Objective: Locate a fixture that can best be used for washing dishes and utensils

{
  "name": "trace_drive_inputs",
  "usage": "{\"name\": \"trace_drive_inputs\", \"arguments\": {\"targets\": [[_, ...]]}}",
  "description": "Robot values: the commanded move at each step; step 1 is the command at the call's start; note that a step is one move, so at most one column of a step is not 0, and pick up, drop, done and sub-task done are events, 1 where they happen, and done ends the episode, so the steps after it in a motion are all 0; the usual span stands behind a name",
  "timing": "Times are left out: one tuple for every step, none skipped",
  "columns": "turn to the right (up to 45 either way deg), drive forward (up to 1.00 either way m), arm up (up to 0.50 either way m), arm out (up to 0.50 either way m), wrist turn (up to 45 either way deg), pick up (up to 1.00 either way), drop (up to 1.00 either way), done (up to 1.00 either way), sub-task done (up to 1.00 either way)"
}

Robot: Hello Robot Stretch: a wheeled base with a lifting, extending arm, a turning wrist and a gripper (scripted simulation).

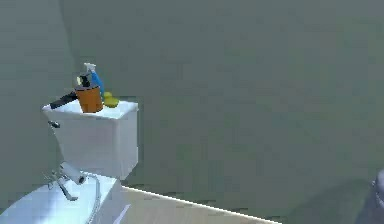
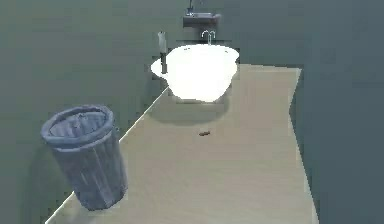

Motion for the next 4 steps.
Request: {"name": "trace_drive_inputs", "arguments": {"targets": [[45.0,0.00,0.00,0.00,0.0,0.00,0.00,0.00,0.00],[45.0,0.00,0.00,0.00,0.0,0.00,0.00,0.00,0.00],[21.0,0.00,0.00,0.00,0.0,0.00,0.00,0.00,0.00],[0.0,0.90,0.00,0.00,0.0,0.00,0.00,0.00,0.00]]}}
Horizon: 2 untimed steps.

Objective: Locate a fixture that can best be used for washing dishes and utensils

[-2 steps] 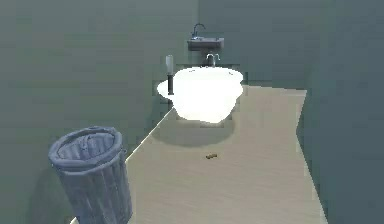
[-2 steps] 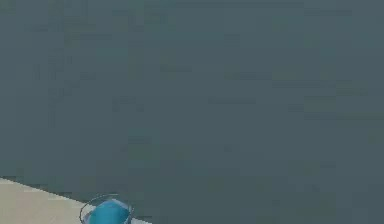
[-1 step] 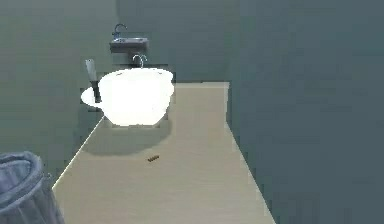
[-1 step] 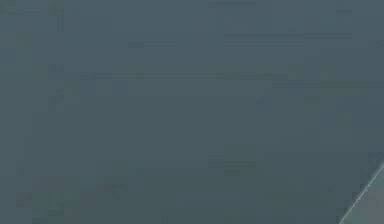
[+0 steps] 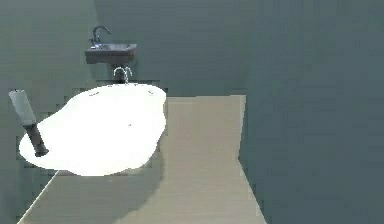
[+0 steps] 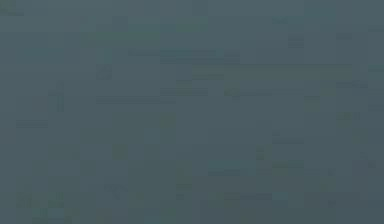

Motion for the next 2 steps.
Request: {"name": "trace_drive_inputs", "arguments": {"targets": [[6.0,0.00,0.00,0.00,0.0,0.00,0.00,0.00,0.00],[0.0,1.00,0.00,0.00,0.0,0.00,0.00,0.00,0.00]]}}
